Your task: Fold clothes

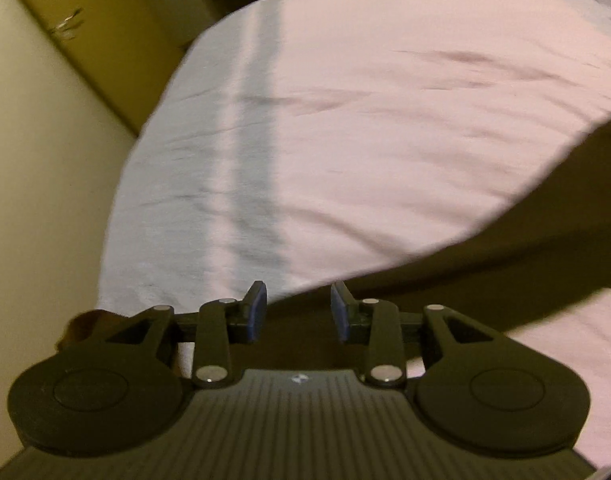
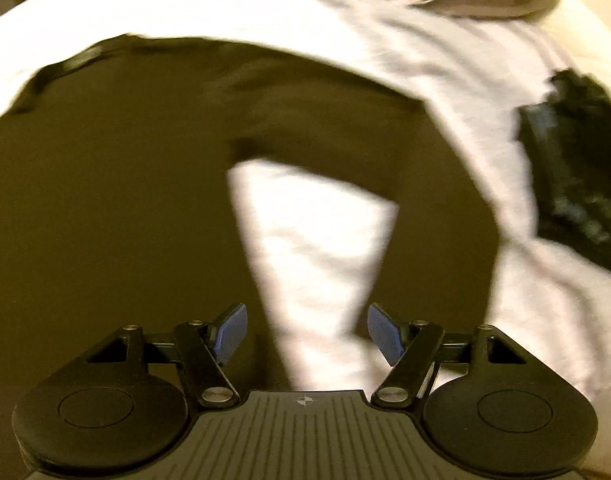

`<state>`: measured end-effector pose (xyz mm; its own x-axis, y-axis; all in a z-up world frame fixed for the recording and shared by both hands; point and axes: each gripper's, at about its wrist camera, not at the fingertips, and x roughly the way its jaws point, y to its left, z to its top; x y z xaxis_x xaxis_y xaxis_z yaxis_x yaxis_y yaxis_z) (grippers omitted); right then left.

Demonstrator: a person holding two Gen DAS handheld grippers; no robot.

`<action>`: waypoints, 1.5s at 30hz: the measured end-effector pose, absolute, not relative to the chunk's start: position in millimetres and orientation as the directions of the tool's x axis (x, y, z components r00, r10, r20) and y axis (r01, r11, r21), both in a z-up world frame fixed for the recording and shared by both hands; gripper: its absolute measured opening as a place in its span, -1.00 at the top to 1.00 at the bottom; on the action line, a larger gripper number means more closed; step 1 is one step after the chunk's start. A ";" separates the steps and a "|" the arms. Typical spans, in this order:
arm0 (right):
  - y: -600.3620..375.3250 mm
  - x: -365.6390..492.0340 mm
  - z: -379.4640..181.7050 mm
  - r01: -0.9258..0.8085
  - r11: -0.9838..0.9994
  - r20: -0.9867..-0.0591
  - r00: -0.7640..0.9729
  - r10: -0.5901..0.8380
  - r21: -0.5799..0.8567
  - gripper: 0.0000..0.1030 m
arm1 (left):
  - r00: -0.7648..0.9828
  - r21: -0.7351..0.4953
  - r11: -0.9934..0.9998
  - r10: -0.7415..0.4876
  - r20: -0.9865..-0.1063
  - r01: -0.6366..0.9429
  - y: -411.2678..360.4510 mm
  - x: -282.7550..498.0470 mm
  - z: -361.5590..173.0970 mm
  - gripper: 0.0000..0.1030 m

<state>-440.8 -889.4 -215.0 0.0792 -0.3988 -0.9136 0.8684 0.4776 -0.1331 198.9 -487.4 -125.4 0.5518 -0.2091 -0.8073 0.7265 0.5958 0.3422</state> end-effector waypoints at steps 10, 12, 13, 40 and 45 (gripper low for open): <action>-901.1 -485.5 -272.2 0.564 0.810 -0.932 0.185 -0.312 -0.159 -0.38 | 0.396 0.242 0.504 -0.222 -0.891 0.829 -590.1 -23.0 -132.8 0.39; -906.2 -498.1 -271.9 0.528 0.835 -0.927 0.217 -0.307 -0.153 0.49 | 0.368 0.223 0.475 -0.239 -0.899 0.852 -613.2 -58.0 -130.5 0.39; -912.0 -506.5 -263.8 0.533 0.834 -0.920 0.242 -0.310 -0.141 0.87 | 0.355 0.214 0.459 -0.247 -0.902 0.862 -624.4 -74.0 -129.2 0.39; -991.1 -626.3 -207.1 0.917 0.375 -0.845 0.307 -0.438 0.139 -0.27 | 0.269 0.152 0.408 -0.246 -0.931 0.900 -678.6 -171.3 -124.5 0.34; -981.2 -608.3 -197.7 0.883 0.438 -0.850 0.354 -0.390 0.168 -0.40 | 0.305 0.155 0.493 -0.241 -0.921 0.856 -633.2 -170.7 -110.0 0.09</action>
